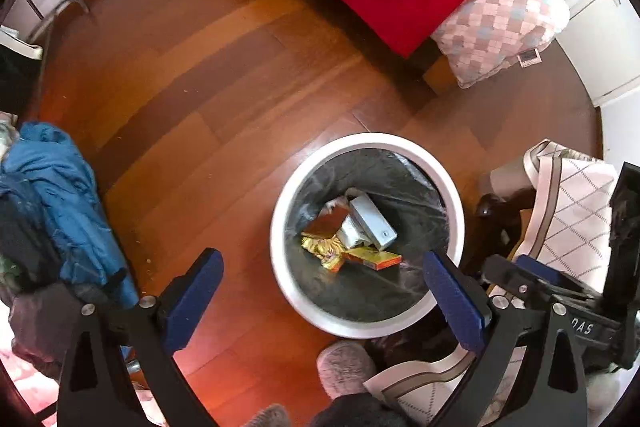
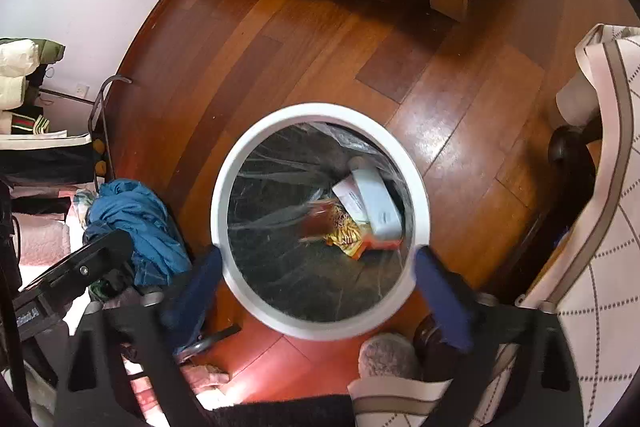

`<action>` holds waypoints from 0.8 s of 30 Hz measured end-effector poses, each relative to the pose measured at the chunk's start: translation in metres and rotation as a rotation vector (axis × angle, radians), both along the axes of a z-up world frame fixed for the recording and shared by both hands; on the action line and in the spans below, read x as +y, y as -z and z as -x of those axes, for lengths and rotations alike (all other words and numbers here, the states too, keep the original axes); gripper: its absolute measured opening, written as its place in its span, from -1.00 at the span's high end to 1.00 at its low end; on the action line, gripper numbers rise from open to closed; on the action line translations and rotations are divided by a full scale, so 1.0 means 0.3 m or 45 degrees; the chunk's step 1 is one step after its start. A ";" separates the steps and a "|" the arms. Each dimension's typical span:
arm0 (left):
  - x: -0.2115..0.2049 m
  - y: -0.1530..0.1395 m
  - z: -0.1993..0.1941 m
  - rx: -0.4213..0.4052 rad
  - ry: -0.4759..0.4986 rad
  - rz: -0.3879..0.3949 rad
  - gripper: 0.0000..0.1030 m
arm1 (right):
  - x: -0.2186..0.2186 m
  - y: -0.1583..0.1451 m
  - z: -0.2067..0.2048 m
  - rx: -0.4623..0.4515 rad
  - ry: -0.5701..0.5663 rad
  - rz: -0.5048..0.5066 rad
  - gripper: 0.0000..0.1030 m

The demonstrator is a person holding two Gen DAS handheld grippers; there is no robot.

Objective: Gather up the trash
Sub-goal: 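Carry both items to the white bin and open both tools to drop them, then lift both tools away from the bin and turn back to the table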

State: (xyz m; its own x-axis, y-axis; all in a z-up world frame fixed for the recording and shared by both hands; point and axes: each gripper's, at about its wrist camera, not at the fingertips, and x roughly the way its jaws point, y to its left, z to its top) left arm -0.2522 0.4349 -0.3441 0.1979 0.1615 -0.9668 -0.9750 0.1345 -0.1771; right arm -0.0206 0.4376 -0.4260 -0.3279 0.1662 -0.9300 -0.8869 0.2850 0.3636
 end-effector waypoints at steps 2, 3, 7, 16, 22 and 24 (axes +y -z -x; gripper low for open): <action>-0.029 -0.020 -0.004 0.035 0.007 -0.032 -0.99 | -0.037 -0.022 -0.001 -0.037 -0.001 0.002 -1.00; -0.050 -0.036 -0.006 0.051 0.013 -0.052 -0.99 | -0.058 -0.036 0.000 -0.055 -0.009 -0.001 -1.00; -0.131 -0.086 -0.022 0.107 0.041 -0.107 -0.99 | -0.153 -0.113 0.023 -0.176 -0.049 -0.010 -1.00; -0.282 -0.234 -0.054 0.102 0.077 -0.204 -0.99 | -0.342 -0.316 0.043 -0.285 -0.068 -0.083 -1.00; -0.378 -0.373 -0.071 0.094 0.118 -0.298 -0.99 | -0.457 -0.482 0.033 -0.304 -0.036 -0.173 -1.00; -0.412 -0.427 -0.070 0.074 0.126 -0.327 -0.99 | -0.501 -0.549 0.026 -0.313 -0.020 -0.212 -1.00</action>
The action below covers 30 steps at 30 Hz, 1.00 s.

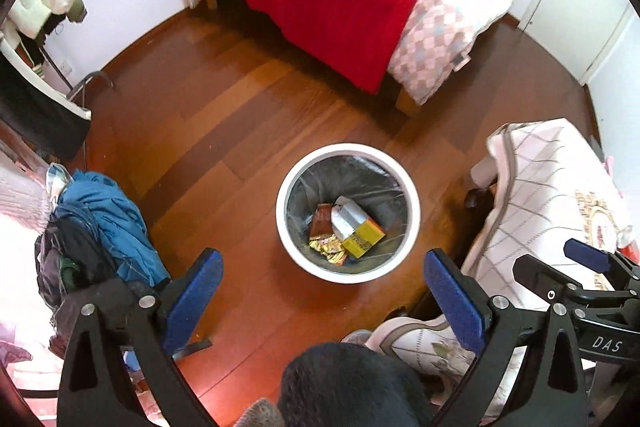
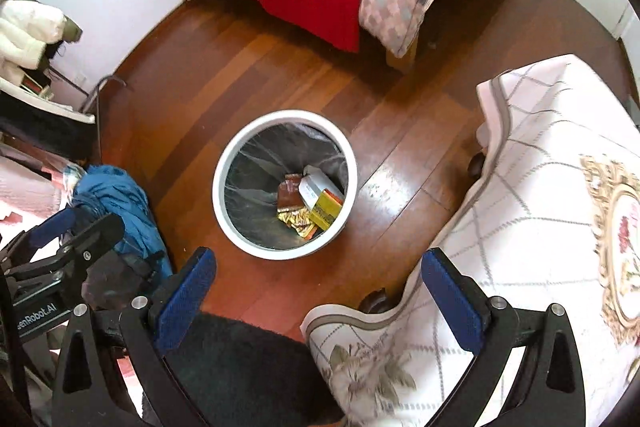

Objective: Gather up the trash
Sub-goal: 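Lift both tools away from the bin and turn back to the table, then grasp the red wrapper with the left tool while the right tool grasps the orange peel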

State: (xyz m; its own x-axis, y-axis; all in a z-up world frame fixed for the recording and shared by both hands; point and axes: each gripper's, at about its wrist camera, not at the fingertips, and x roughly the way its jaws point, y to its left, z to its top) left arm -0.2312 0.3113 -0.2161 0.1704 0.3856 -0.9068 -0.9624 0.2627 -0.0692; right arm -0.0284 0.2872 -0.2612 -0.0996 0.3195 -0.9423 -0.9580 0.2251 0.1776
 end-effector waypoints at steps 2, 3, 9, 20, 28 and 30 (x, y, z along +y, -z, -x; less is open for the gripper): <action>-0.031 -0.045 0.000 -0.010 0.011 -0.024 -0.99 | -0.039 -0.059 -0.008 0.008 0.006 -0.038 -1.00; -0.048 -0.069 0.000 -0.016 0.015 -0.039 -0.99 | -0.063 -0.090 -0.011 0.013 0.010 -0.057 -1.00; -0.147 -0.197 -0.003 -0.045 0.042 -0.117 -0.99 | -0.197 -0.262 -0.030 0.040 0.029 -0.185 -1.00; -0.308 -0.318 -0.142 -0.043 0.103 -0.237 -0.99 | -0.460 -0.444 -0.127 0.241 0.119 -0.355 -1.00; -0.468 -0.130 -0.570 -0.029 0.379 -0.140 -0.99 | -0.803 -0.359 -0.451 0.192 0.437 -0.272 -1.00; -0.531 -0.041 -0.711 -0.004 0.471 -0.076 -0.99 | -0.944 -0.299 -0.580 0.161 0.574 -0.199 -1.00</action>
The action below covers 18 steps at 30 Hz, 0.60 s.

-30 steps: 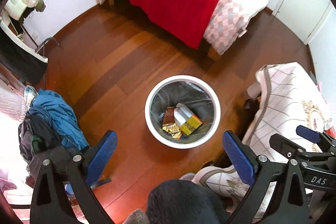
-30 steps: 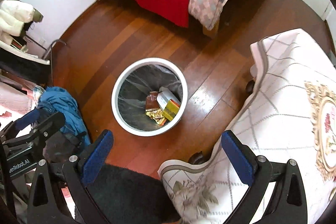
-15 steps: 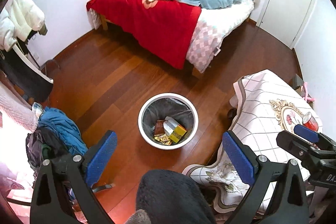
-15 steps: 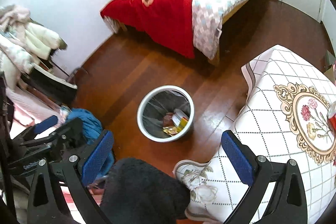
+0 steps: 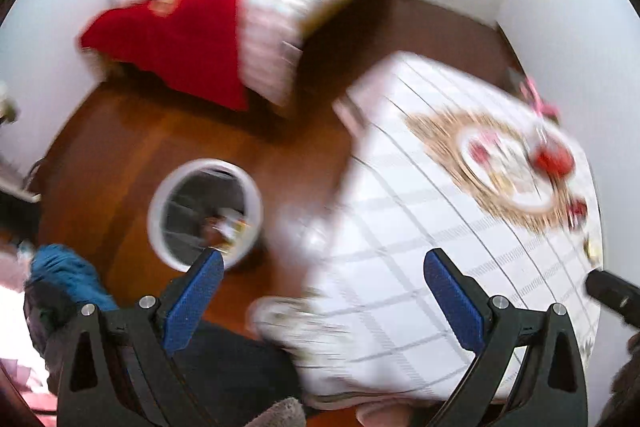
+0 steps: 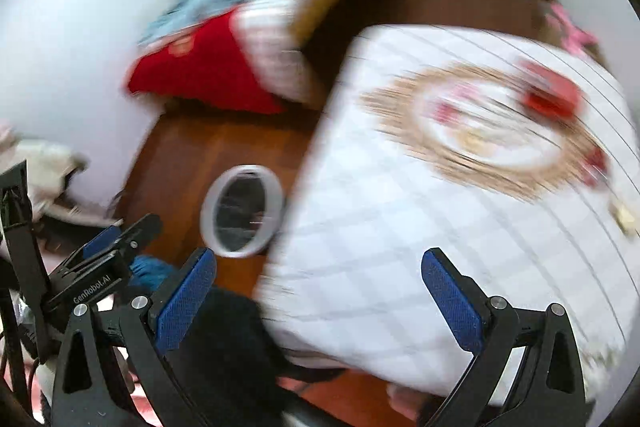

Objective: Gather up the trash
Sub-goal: 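Grasp the red wrapper with the left tool while the right tool grasps the orange peel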

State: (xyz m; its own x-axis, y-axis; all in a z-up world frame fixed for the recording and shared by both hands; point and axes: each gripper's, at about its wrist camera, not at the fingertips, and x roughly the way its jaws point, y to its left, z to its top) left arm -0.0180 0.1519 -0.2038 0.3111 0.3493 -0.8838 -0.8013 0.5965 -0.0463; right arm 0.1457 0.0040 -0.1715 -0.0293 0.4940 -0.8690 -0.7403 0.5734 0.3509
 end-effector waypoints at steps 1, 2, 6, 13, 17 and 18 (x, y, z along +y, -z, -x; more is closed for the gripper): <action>-0.029 0.034 -0.060 0.018 0.036 0.014 -0.99 | -0.054 0.026 -0.055 -0.001 0.055 0.040 -1.00; -0.067 0.083 -0.147 0.047 0.085 0.023 -0.99 | -0.118 0.054 -0.112 -0.003 0.115 0.078 -1.00; -0.174 0.202 -0.394 0.118 0.212 0.051 -0.99 | -0.385 0.161 -0.391 -0.051 0.399 0.229 -1.00; -0.286 0.318 -0.655 0.227 0.348 0.012 -0.99 | -0.632 0.337 -0.800 0.038 0.723 0.264 -0.40; -0.300 0.339 -0.697 0.262 0.364 0.012 -0.99 | -0.675 0.430 -0.916 0.154 0.827 0.202 -0.10; -0.301 0.340 -0.710 0.262 0.362 0.016 -0.99 | -0.676 0.447 -0.932 0.177 0.835 0.182 -0.02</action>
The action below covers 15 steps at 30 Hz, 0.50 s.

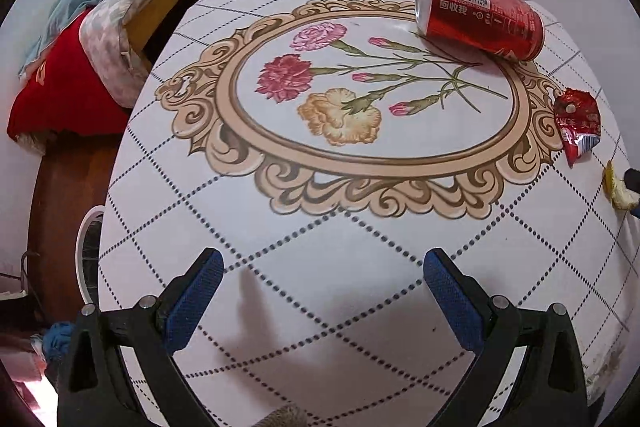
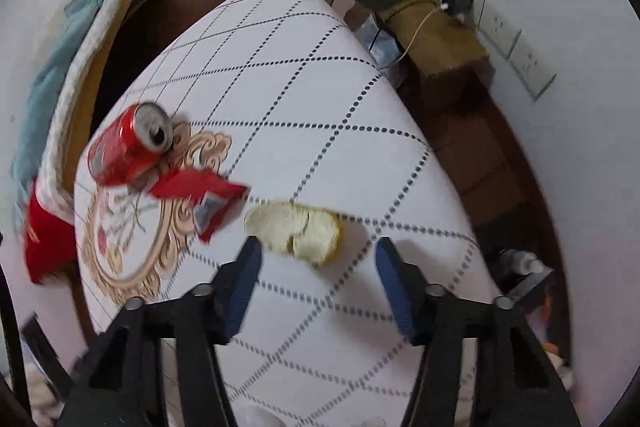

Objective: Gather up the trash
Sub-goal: 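Grasp the red wrapper with the left tool while the right tool grasps the orange peel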

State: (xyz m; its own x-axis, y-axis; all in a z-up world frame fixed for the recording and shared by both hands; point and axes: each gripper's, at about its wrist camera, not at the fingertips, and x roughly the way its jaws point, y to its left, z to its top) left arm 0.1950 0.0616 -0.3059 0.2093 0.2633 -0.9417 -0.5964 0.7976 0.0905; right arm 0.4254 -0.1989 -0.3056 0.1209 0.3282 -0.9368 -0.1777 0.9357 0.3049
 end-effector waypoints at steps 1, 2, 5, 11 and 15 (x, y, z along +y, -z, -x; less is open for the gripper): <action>0.001 -0.002 -0.006 -0.001 -0.004 -0.002 -0.99 | 0.004 0.011 -0.002 0.007 0.005 -0.009 0.09; -0.001 -0.005 -0.021 -0.005 -0.005 -0.007 -0.99 | 0.012 0.026 -0.008 0.014 0.006 -0.022 0.18; -0.027 -0.030 -0.094 -0.022 0.030 -0.010 -0.99 | 0.042 0.037 -0.008 -0.035 0.003 -0.005 0.79; -0.146 -0.089 -0.288 -0.133 0.187 0.103 -0.97 | 0.016 -0.024 -0.007 -0.191 -0.017 0.067 0.80; -0.228 -0.075 -0.446 -0.184 0.280 0.284 -0.97 | -0.032 -0.022 -0.065 -0.177 0.031 0.084 0.80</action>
